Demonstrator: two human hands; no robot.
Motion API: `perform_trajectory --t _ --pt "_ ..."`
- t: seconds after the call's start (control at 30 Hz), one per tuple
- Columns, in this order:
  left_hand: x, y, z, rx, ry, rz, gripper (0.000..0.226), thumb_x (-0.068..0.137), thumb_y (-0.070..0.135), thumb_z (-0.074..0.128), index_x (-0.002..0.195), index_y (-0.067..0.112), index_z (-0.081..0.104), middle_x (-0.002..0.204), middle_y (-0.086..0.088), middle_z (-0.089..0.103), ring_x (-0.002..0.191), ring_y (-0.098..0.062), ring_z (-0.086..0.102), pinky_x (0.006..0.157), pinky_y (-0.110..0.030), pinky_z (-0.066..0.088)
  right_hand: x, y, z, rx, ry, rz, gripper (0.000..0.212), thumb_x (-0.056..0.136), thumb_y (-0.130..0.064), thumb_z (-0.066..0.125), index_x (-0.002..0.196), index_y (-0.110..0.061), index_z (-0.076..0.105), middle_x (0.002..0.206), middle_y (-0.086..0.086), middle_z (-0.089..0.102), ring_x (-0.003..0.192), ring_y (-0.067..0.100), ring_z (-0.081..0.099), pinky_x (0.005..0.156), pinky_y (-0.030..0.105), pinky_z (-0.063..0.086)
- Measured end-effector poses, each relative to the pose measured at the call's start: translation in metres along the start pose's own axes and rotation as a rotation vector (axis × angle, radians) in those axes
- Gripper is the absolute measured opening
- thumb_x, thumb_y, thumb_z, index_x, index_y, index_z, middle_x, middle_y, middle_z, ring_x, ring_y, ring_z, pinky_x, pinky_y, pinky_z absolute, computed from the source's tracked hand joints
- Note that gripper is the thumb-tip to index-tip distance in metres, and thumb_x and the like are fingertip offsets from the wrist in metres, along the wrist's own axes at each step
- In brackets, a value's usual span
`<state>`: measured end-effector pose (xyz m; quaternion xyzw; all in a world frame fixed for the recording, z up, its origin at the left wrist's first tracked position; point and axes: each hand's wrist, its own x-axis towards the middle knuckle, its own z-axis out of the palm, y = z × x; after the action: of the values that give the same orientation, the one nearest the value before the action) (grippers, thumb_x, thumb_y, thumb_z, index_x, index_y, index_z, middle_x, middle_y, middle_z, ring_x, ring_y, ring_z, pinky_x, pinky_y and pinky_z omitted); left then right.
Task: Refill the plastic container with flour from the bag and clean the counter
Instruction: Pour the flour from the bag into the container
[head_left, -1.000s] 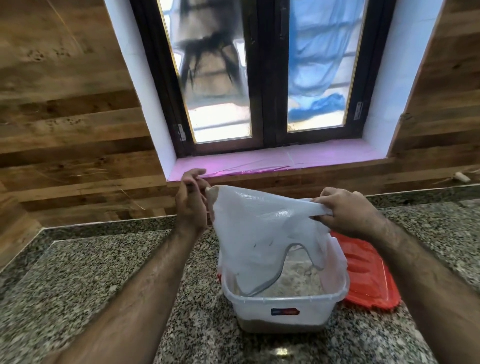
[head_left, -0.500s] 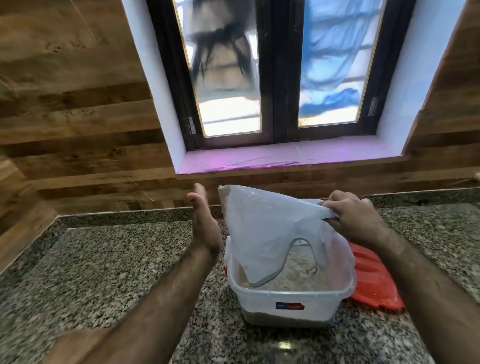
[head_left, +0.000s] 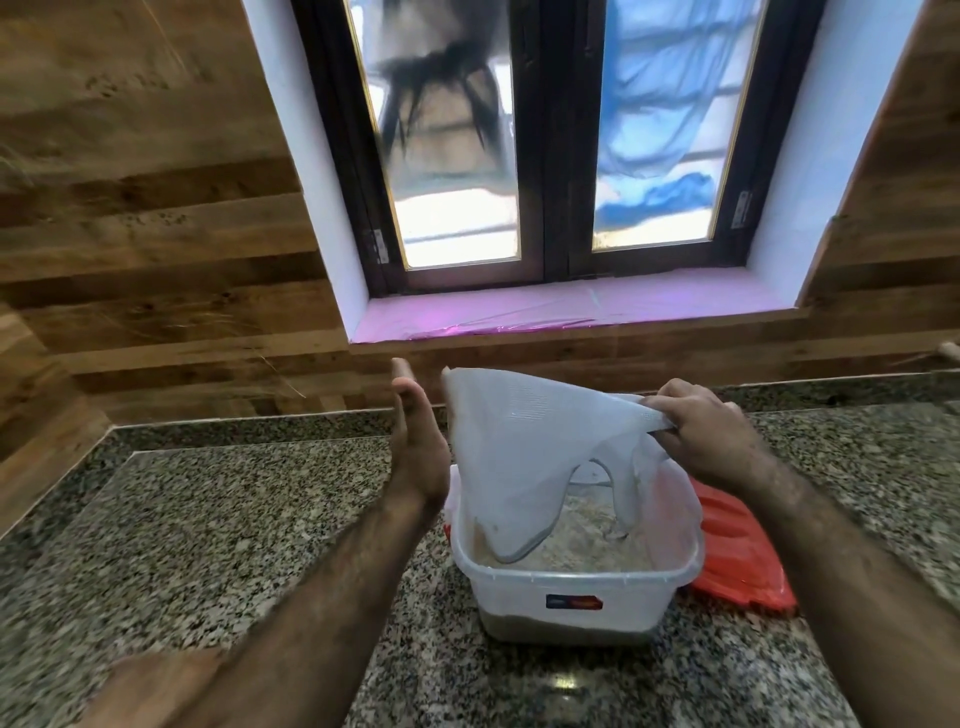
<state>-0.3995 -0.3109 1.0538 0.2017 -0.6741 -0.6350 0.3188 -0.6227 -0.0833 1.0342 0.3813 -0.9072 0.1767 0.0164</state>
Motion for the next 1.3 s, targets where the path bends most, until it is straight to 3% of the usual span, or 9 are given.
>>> perform_trajectory --t 0.1,0.2,0.37,0.53,0.67,0.8,0.93,1.17,1.3 --pt "-0.004 0.006 0.000 0.036 -0.084 -0.017 0.087 0.086 0.091 0.017 0.130 0.035 0.067 0.123 0.023 0.072 0.114 0.004 0.067 0.086 -0.012 0.052 0.000 0.001 0.001 0.038 -0.007 0.030 0.032 0.098 -0.036 0.063 0.128 -0.043 0.072 0.108 -0.014 0.054 0.113 0.019 0.059 0.094 0.047 0.051" --pt "0.012 -0.006 -0.008 0.117 0.025 -0.044 0.050 0.107 0.045 0.060 0.154 0.027 0.052 0.138 0.011 0.065 0.117 -0.005 0.066 0.085 -0.023 0.056 -0.001 0.002 -0.001 0.090 -0.053 0.068 0.034 0.094 -0.043 0.064 0.127 -0.044 0.072 0.105 -0.014 0.056 0.112 0.020 0.062 0.094 0.046 0.053" --pt "0.034 -0.019 -0.022 0.146 -0.012 -0.088 0.007 0.107 0.015 0.065 0.108 0.015 0.072 0.102 0.000 0.077 0.093 -0.015 0.069 0.072 -0.025 0.059 -0.005 -0.003 -0.018 0.161 -0.130 0.042 0.064 0.064 -0.073 0.053 0.120 -0.049 0.074 0.110 -0.019 0.056 0.108 0.014 0.062 0.098 0.046 0.053" --pt "0.046 -0.014 -0.023 0.050 0.019 -0.035 0.022 0.108 0.015 0.062 0.089 0.026 0.060 0.087 0.004 0.058 0.079 -0.010 0.050 0.068 -0.027 0.045 0.003 -0.030 -0.030 0.173 -0.171 -0.124 0.086 0.058 -0.096 0.066 0.132 -0.052 0.063 0.152 -0.023 0.051 0.138 0.007 0.050 0.121 0.056 0.036" --pt "0.050 -0.011 -0.017 -0.167 0.022 -0.077 0.009 0.108 0.011 0.061 0.107 0.020 0.064 0.104 -0.005 0.063 0.094 -0.018 0.055 0.078 -0.035 0.050 0.024 -0.065 -0.039 0.359 -0.228 -0.148 0.083 0.076 -0.082 0.071 0.146 -0.039 0.058 0.139 -0.013 0.064 0.127 0.011 0.060 0.110 0.042 0.051" --pt "0.050 -0.014 -0.015 -0.333 -0.009 -0.132 0.022 0.109 0.003 0.052 0.104 0.020 0.064 0.102 -0.004 0.073 0.090 -0.017 0.067 0.079 -0.036 0.060 0.031 -0.080 -0.045 0.249 -0.168 -0.202 0.048 0.085 -0.059 0.080 0.124 -0.030 0.073 0.112 -0.012 0.070 0.100 0.011 0.066 0.087 0.034 0.058" --pt "0.044 -0.015 -0.002 -0.357 -0.082 -0.144 0.027 0.108 0.000 0.051 0.100 0.020 0.068 0.101 -0.007 0.074 0.087 -0.018 0.071 0.078 -0.037 0.063 0.024 -0.093 -0.039 0.144 -0.197 -0.237 0.093 0.065 -0.087 0.073 0.140 -0.032 0.064 0.131 -0.016 0.059 0.117 0.006 0.058 0.101 0.032 0.050" --pt "0.047 -0.012 0.002 -0.356 0.011 -0.124 0.026 0.106 -0.002 0.055 0.098 0.022 0.062 0.102 -0.007 0.064 0.091 -0.021 0.060 0.086 -0.042 0.055 0.026 -0.107 -0.033 0.118 -0.109 -0.245 0.013 0.098 -0.030 0.072 0.110 -0.026 0.077 0.097 -0.012 0.072 0.088 0.010 0.065 0.081 0.031 0.052" --pt "0.048 -0.015 -0.001 -0.188 0.110 -0.053 0.013 0.107 0.014 0.063 0.113 0.023 0.068 0.111 0.001 0.071 0.106 -0.023 0.061 0.090 -0.039 0.057 0.027 -0.104 -0.024 0.010 0.081 -0.288 0.015 0.102 -0.019 0.063 0.102 -0.022 0.077 0.099 -0.005 0.077 0.084 0.016 0.067 0.070 0.027 0.047"
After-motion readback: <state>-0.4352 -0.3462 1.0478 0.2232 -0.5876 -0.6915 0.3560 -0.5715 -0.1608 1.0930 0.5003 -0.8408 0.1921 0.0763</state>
